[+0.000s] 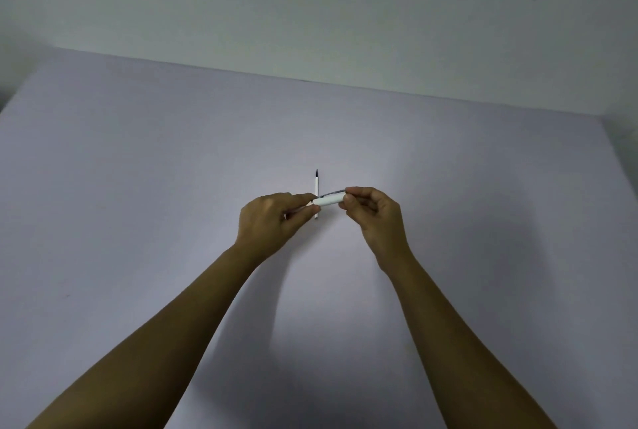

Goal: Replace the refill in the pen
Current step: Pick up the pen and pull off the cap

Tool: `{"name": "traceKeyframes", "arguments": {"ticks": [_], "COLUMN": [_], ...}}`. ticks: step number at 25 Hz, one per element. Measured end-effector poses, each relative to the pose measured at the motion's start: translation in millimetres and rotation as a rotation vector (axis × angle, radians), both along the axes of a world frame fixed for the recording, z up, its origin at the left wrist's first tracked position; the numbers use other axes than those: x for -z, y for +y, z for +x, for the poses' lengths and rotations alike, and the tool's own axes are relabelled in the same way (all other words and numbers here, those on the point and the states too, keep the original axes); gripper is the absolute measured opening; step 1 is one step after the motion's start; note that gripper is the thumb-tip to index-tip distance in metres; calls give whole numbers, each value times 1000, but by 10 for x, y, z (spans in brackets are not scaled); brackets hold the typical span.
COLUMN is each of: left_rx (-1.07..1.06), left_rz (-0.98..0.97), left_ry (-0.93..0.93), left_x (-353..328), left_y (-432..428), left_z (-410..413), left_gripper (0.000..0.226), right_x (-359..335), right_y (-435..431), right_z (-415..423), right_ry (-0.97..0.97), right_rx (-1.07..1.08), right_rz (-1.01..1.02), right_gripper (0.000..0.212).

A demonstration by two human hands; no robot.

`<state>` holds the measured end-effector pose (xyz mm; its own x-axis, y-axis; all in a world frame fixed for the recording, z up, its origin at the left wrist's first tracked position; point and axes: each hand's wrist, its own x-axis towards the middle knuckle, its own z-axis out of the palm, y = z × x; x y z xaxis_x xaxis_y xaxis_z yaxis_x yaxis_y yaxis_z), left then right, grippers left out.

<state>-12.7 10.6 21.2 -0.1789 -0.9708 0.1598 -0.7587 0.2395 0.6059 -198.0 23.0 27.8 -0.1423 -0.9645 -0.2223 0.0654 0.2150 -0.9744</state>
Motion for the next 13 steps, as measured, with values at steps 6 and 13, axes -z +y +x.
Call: {"name": "traceKeyframes", "arguments": {"ticks": [6,13], "left_rx": [-30,-68], "left_rz": [49,254], "left_ry": [-27,122], "left_x": [113,369], "left_y": [15,44], "left_z": [-33,142], "left_gripper": [33,26], "right_x": [122,514], "right_y": [-1,-132], "right_z": [10,-329], "right_ry": [-103,223], "right_rx": [65,88], "right_rz": [95,299], "right_gripper": [11,17]}}
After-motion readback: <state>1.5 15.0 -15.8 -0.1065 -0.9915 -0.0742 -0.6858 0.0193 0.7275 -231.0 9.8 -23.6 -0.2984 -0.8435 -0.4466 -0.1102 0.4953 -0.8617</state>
